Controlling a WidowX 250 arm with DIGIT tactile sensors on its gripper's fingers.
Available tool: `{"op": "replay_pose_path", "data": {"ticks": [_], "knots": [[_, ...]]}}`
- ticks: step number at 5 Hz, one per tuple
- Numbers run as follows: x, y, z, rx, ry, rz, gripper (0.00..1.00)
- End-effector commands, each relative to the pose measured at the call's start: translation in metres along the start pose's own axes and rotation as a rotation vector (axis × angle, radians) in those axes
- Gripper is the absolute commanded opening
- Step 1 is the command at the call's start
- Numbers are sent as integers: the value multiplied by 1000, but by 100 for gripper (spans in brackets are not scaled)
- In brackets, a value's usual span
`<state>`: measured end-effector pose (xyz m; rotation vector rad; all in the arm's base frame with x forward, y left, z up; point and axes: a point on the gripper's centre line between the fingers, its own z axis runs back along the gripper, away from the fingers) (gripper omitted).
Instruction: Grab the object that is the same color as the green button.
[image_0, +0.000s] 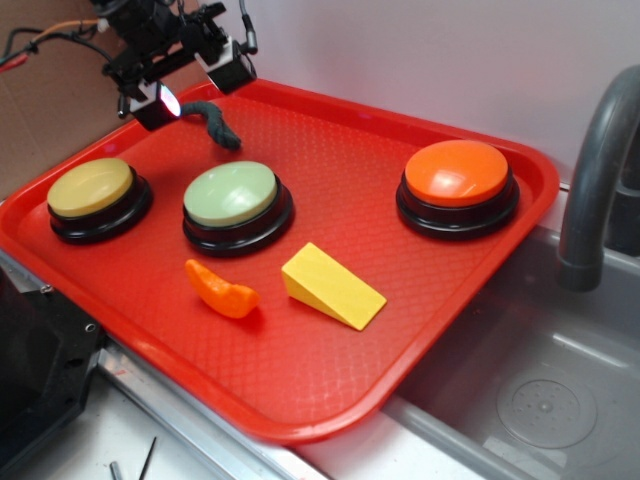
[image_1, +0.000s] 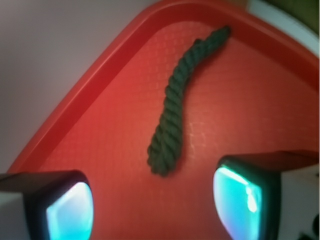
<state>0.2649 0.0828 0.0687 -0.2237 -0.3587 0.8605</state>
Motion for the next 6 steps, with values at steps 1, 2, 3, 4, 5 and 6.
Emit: {"op": "replay_pose_path", "data": {"ticks": [1,2,3,4,5,6], "knots": [[15,15,-38,4,29,-30,100],[16,15,-44,18,36,-23,76],[15,12,-46,53,26,-33,0],[14,9,-34,95,30,-55,0],[13,0,-20,162,52,-137,0],[20,-15,-2,267,14,-213,0]]}}
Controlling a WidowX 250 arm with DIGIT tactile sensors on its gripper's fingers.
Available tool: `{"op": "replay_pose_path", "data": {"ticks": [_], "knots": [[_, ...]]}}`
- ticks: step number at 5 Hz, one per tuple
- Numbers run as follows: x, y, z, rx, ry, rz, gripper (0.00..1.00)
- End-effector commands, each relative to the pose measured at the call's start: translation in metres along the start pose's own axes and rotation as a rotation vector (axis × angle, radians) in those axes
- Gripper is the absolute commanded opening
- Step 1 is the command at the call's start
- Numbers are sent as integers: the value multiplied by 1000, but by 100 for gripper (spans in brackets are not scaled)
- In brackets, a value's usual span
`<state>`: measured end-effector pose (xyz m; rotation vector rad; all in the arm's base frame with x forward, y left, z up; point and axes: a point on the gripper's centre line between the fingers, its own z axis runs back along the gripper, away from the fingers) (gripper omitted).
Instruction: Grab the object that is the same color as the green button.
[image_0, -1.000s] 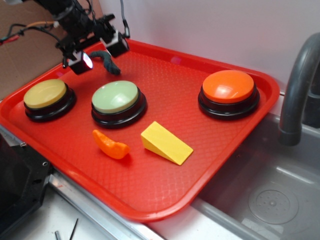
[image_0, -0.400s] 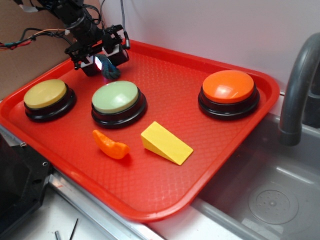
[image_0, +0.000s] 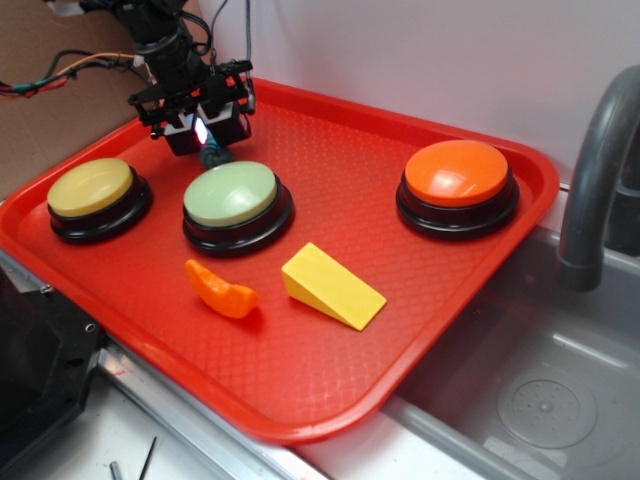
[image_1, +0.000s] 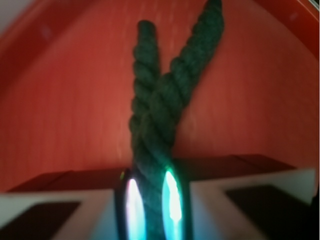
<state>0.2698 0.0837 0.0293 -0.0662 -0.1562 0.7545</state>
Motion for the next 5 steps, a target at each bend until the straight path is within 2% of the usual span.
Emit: {"op": "replay_pose_path", "data": {"ticks": [1,2,3,4,5], "knots": [[24,-24,78,66,-143,-123,0],[21,-21,123,2,-187,-150,0],[11,-10,152,-28,-200,-125,0],[13,-5,172,-54,-204,-125,0],[22,-9,176,-52,-222,-153,0]]}}
